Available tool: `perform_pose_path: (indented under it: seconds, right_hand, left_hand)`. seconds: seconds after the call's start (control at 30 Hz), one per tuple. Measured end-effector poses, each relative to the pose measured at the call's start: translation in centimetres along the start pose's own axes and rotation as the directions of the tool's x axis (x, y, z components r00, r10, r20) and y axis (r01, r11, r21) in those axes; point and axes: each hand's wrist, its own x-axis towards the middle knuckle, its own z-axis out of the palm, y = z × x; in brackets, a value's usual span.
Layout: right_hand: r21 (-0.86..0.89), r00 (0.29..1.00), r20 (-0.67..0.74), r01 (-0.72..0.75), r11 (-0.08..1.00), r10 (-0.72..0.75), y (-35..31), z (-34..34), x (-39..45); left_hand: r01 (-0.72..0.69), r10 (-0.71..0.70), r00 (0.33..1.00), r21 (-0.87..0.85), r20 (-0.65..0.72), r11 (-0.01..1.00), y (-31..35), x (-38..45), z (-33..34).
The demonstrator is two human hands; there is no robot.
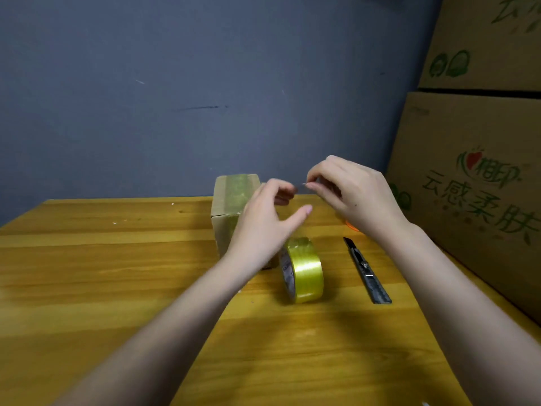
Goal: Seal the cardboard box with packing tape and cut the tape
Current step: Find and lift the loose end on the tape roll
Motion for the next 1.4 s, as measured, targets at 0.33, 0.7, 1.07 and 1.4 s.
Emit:
perform_pose_path:
  seconds: [0.33, 0.7, 1.07, 1.4]
  right_hand:
    - [0.002, 1.0, 0.003, 0.005, 1.0, -0.005, -0.3, -0.3, 0.1]
    - [0.386, 0.891, -0.066, -0.392, 0.835, 0.449, -1.0, 0.5, -2.2]
    - [0.756, 0.815, 0.052, -0.41, 0.51, 0.578, -2.4, 1.3, -2.8]
    - [0.595, 0.873, -0.037, -0.371, 0.713, 0.486, -2.7, 1.2, -3.2]
  left_hand:
    - [0.044, -0.037, 0.999, -0.201, 0.035, 0.979, 0.4, 1.4, 0.3]
    - [0.104, -0.093, 0.994, -0.254, 0.056, 0.962, 0.7, 1.6, 0.2]
    - [0.209, -0.183, 0.976, -0.282, 0.116, 0.936, 1.4, 1.9, -0.4]
    - [0.27, -0.265, 0.963, -0.229, 0.053, 0.935, 1.5, 2.4, 0.0]
